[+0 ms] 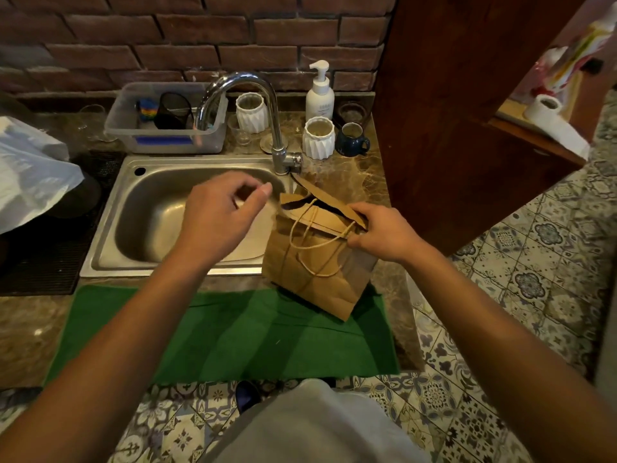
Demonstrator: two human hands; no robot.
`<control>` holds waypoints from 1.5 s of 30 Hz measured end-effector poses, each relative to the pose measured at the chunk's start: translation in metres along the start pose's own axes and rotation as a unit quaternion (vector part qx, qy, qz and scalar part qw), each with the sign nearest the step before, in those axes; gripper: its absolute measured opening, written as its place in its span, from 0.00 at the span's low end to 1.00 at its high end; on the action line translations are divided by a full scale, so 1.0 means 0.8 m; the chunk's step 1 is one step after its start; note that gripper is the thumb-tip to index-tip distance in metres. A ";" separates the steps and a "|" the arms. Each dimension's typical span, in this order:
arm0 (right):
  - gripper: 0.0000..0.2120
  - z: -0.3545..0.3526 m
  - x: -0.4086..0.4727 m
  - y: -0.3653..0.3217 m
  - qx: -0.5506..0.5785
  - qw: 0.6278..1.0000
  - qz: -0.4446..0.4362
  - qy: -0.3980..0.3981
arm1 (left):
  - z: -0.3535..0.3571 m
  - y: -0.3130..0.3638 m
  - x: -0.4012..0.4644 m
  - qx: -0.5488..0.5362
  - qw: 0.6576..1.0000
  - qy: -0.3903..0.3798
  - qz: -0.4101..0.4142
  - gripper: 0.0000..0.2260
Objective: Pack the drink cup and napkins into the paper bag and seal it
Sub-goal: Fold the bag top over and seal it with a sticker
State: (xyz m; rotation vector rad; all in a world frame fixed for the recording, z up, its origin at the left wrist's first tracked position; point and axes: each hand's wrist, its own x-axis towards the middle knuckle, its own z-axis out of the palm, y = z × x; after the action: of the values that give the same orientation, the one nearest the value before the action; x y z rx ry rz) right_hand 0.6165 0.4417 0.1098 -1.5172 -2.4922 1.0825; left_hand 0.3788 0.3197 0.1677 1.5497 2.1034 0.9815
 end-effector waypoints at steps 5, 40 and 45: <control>0.29 -0.003 0.005 -0.001 -0.042 0.998 -0.025 -0.033 | 0.037 -0.007 0.056 0.230 0.946 -0.176 0.148 0.38; 0.17 0.049 -0.023 -0.002 -0.196 0.934 -0.165 0.249 | 0.113 -0.021 0.033 0.310 0.912 -0.155 0.220 0.07; 0.27 0.007 -0.020 -0.009 -0.007 0.990 -0.109 -0.086 | 0.120 -0.040 0.022 0.308 0.916 -0.118 0.226 0.05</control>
State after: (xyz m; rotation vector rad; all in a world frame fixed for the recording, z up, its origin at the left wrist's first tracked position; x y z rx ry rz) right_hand 0.6173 0.4235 0.1148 -1.1626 -2.7044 1.2066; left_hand 0.4120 0.3621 0.0803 2.3985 2.0166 0.1992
